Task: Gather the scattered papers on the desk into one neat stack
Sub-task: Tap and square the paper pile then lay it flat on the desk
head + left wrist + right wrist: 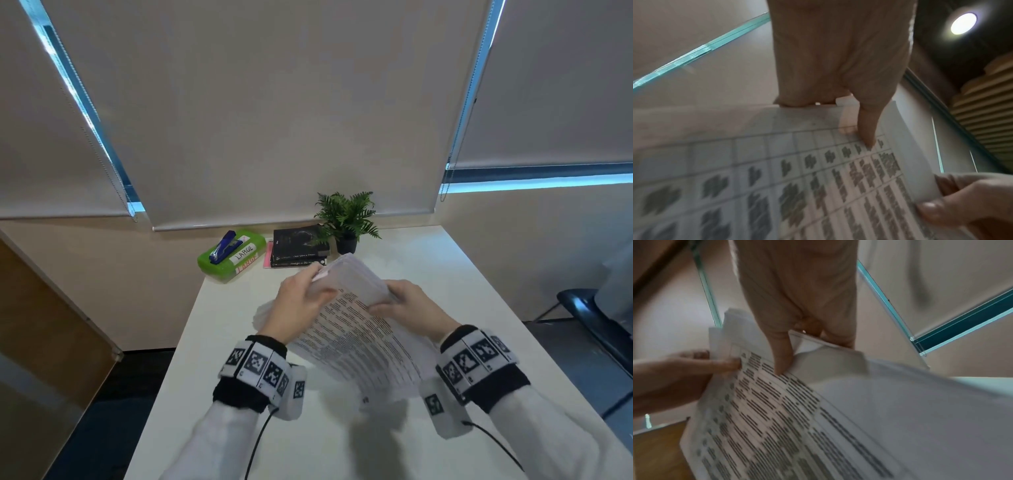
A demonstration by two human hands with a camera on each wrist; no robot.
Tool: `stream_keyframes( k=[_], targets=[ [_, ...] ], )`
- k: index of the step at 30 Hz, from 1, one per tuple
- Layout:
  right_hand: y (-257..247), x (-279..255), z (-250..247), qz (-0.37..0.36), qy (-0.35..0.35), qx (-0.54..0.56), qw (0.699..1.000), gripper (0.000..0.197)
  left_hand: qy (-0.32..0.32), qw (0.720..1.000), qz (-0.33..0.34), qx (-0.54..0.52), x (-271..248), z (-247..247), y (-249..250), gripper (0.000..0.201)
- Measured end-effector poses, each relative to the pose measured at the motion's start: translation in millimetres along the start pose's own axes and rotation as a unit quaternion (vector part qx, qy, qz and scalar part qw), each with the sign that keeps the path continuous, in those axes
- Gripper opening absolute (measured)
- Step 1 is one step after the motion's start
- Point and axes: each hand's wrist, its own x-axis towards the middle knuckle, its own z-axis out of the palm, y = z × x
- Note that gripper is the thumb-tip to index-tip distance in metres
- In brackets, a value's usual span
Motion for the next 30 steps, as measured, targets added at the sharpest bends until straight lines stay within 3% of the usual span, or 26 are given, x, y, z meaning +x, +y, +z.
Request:
stream_keyframes(
  k=[3,4,6,8,10,11,13,19,24,30],
  targets=[
    [19.9,-6.4,3.1,0.012,0.029,0.086,0.996,0.021,0.097,0.989,-0.033,0.11,-1.6,0.9,-4.1,0.024],
    [25.9,-8.8,2.1,0.023,0.039,0.123,0.991,0.022,0.142,0.979,-0.063,0.129,-4.5,1.5,-13.0,0.04],
    [36.2,-13.5,-1.5,0.047,0.042,0.216,0.974,0.025,0.206,0.965,-0.142,0.081,-13.8,2.0,-31.9,0.083],
    [43.8,-16.8,-4.5,0.062,0.023,0.281,0.958,0.028,0.19,0.954,-0.219,-0.071,-24.0,5.4,-44.1,0.099],
    [49.3,-16.1,-3.7,0.09,-0.001,0.325,0.941,0.031,0.097,0.93,-0.258,-0.244,-31.7,13.4,-48.2,0.08],
    [51.2,-14.9,-2.0,0.108,-0.014,0.341,0.934,0.032,0.061,0.922,-0.256,-0.284,-35.4,16.7,-48.3,0.066],
    [53.6,-13.4,1.6,0.148,-0.029,0.356,0.922,0.031,0.047,0.923,-0.239,-0.297,-39.7,21.2,-49.2,0.047],
    [54.3,-15.0,22.4,0.198,-0.057,0.349,0.914,0.03,0.121,0.924,-0.266,-0.248,-50.2,38.3,-50.9,0.036],
    [39.5,-15.2,38.2,0.081,0.038,0.348,0.933,0.025,0.233,0.914,-0.209,-0.257,-48.6,45.9,-28.6,0.025],
    [43.8,-12.0,40.3,0.019,0.093,0.345,0.934,0.033,0.245,0.904,-0.185,-0.297,-54.1,50.7,-33.4,0.034]
  ],
)
